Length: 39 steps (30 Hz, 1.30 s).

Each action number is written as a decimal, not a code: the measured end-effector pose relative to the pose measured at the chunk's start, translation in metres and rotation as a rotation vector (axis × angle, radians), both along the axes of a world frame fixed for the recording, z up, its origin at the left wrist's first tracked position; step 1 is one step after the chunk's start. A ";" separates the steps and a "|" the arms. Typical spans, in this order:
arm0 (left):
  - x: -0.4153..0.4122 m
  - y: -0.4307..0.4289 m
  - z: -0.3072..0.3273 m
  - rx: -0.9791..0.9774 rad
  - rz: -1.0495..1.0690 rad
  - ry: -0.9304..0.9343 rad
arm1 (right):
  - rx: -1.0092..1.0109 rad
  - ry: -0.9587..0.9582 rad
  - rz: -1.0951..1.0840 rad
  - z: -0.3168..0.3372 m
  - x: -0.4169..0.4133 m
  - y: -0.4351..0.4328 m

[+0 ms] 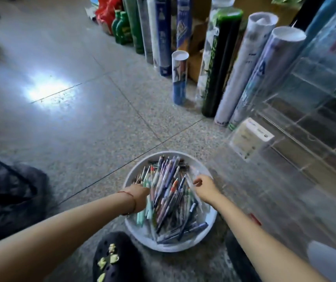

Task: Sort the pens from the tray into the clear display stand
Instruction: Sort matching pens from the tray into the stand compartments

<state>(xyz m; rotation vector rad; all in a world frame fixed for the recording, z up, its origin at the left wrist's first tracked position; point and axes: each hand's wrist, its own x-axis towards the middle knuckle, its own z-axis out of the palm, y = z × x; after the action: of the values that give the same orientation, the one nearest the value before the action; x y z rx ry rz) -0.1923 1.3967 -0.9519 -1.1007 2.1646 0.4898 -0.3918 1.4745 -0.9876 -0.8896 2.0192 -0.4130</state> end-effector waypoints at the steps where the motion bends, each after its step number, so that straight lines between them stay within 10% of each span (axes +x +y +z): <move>1: -0.001 0.000 -0.007 -0.002 0.029 0.031 | 0.004 0.003 -0.051 -0.008 -0.002 0.003; 17: -0.038 -0.042 -0.065 -0.122 0.474 0.422 | -0.156 -0.040 -0.071 -0.031 0.024 -0.079; 39: -0.048 -0.055 -0.076 -0.046 0.542 0.315 | 0.261 0.297 0.536 -0.035 0.035 -0.159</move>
<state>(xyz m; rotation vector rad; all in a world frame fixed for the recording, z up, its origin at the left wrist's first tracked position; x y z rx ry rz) -0.2407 1.3412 -1.0279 -1.7449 2.1248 0.9081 -0.3565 1.3156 -1.0226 -1.3257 1.9312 0.2891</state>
